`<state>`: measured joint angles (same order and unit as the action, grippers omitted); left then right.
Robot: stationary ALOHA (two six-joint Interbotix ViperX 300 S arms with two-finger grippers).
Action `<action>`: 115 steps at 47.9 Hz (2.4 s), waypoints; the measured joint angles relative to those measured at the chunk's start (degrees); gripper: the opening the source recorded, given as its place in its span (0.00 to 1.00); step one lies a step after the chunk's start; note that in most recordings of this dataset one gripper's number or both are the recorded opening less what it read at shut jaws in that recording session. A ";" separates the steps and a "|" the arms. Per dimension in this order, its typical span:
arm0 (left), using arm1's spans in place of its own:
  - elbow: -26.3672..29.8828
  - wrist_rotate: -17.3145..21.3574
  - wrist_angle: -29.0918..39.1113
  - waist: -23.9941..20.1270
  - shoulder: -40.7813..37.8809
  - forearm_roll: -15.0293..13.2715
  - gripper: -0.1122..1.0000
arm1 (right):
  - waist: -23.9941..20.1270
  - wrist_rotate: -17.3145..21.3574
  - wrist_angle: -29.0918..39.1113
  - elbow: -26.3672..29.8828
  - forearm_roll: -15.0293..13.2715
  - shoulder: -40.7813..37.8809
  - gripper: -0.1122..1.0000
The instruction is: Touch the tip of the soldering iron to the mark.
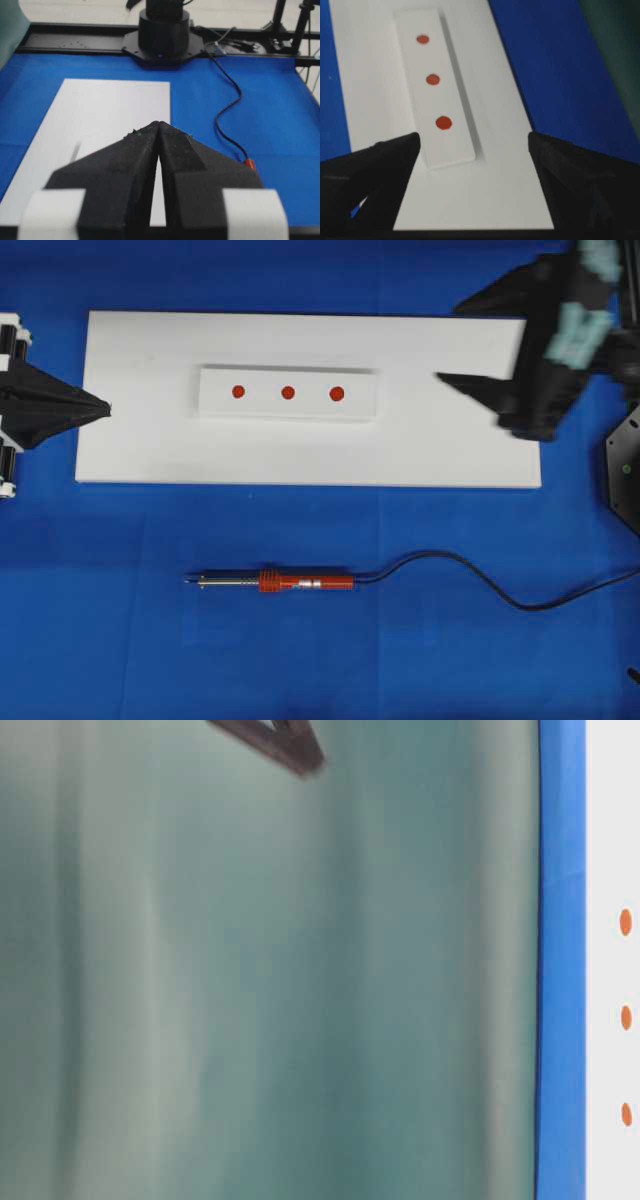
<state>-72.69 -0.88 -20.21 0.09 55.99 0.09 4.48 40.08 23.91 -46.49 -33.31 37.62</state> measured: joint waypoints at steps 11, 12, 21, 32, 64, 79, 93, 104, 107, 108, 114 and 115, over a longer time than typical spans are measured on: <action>0.09 0.00 0.00 0.00 0.00 0.00 0.10 | -0.09 0.18 -0.18 -8.44 0.09 12.22 0.91; 0.00 0.00 0.00 0.00 0.00 0.00 0.10 | -0.09 0.26 -0.26 -9.23 0.09 13.27 0.91; 0.00 0.00 0.00 0.00 0.00 0.00 0.10 | 0.00 0.35 -3.34 -15.91 1.49 20.21 0.91; 0.00 0.00 -0.09 -0.09 0.00 0.00 0.10 | -0.09 0.44 -7.21 -22.06 2.37 24.35 0.91; 0.09 0.00 -0.35 0.00 0.00 0.00 0.10 | -0.09 0.35 -9.84 -24.08 2.90 24.17 0.91; 0.00 0.00 -0.44 0.00 0.00 0.00 0.10 | -0.09 0.44 -9.84 -24.17 2.90 24.17 0.91; 0.00 0.00 -0.44 0.00 0.00 0.00 0.10 | -0.09 0.44 -9.84 -24.08 2.99 24.17 0.91; 0.00 0.00 -0.44 0.00 0.00 0.00 0.10 | 0.00 0.44 -9.84 -24.17 2.99 24.17 0.91; 0.00 0.00 -0.44 0.00 0.00 0.00 0.10 | -0.09 0.44 -9.84 -24.08 2.99 24.17 0.91; 0.00 0.00 -0.35 0.00 0.00 0.00 0.10 | -0.09 0.44 -9.84 -24.17 2.99 24.17 0.91; 0.09 0.00 -0.44 0.00 0.09 0.00 0.10 | 0.00 0.44 -9.84 -24.08 2.99 24.17 0.91; 0.00 0.00 -0.44 -0.09 0.00 -0.09 0.10 | -0.09 0.44 -9.93 -24.08 2.99 24.17 0.91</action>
<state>-72.69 -0.88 -20.65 0.00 55.99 0.00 4.39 40.52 13.97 -70.58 -30.32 61.79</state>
